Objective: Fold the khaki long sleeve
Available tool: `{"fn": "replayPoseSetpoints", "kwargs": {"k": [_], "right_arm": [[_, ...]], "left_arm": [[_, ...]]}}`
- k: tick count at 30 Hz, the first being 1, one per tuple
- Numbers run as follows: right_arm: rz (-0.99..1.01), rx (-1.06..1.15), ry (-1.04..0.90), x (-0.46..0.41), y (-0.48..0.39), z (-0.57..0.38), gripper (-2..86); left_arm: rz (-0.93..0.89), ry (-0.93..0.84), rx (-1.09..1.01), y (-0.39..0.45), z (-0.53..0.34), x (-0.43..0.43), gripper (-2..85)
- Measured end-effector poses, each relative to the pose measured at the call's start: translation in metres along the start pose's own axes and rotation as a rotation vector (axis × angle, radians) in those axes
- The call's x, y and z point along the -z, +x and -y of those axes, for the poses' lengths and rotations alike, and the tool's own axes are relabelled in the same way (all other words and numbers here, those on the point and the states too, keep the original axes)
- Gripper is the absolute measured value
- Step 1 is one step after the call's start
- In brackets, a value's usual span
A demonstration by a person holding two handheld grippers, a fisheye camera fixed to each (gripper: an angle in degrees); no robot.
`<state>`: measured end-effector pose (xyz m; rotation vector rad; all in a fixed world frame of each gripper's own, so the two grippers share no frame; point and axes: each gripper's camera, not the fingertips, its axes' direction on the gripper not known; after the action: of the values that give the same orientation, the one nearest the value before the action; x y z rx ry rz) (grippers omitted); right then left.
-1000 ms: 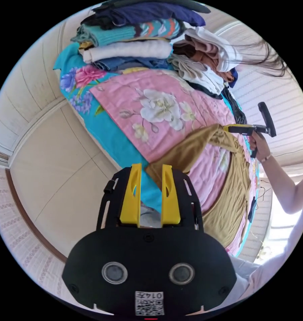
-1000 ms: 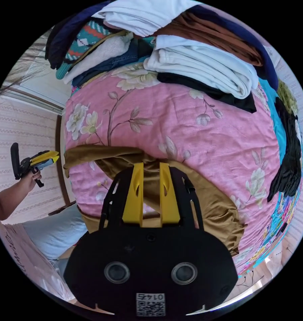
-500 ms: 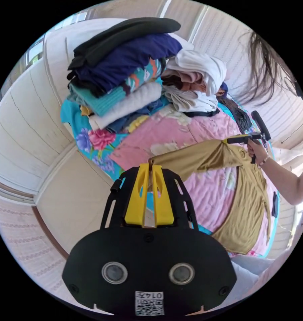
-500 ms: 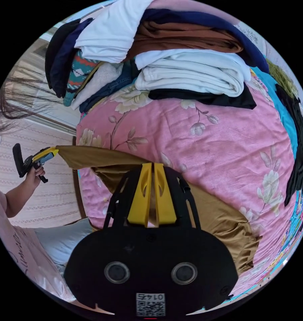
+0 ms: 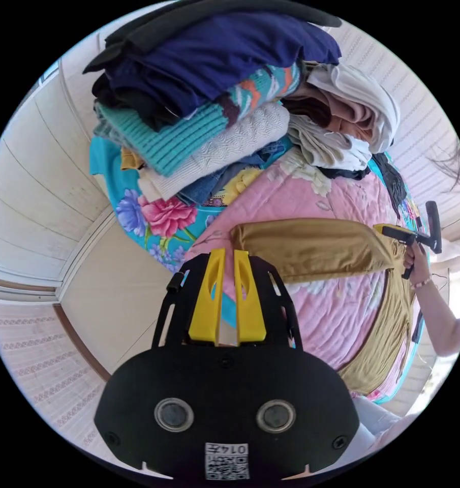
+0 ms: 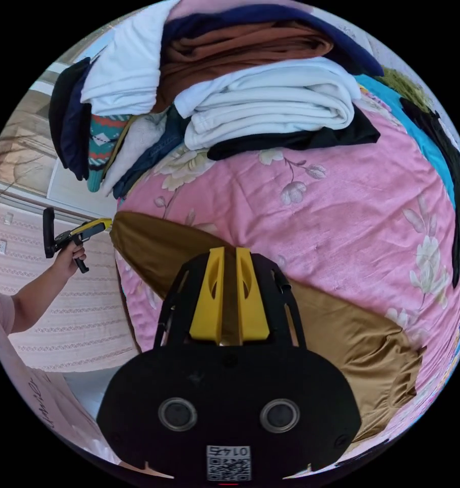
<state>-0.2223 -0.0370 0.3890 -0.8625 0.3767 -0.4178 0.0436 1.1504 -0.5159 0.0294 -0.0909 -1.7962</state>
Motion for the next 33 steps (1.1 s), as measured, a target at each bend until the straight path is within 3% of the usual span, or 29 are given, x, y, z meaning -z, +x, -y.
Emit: {"fn": "replayPoseSetpoints", "kwargs": {"k": [4,9,15,25,33], "right_arm": [[0.055,-0.069,0.123,0.040,0.006,-0.081,5.8],[0.090,-0.208,0.068,0.058,0.026,-0.203,5.0],[0.040,-0.517,0.089,0.098,0.062,-0.397,2.7],[-0.195,-1.256,0.559,0.180,0.089,-0.754,5.5],[-0.443,-1.539,0.826,0.216,0.098,-0.947,7.1]], "left_arm": [[0.011,-0.029,-0.080,0.040,-0.029,0.021,1.6],[-0.055,-0.027,-0.331,0.138,-0.050,0.018,0.0],[-0.338,-0.120,-0.629,0.299,-0.078,-0.020,-0.8],[-0.651,-0.117,-1.247,0.605,-0.196,-0.057,-0.3],[-0.641,-0.114,-1.709,0.829,-0.291,-0.089,4.9]]}}
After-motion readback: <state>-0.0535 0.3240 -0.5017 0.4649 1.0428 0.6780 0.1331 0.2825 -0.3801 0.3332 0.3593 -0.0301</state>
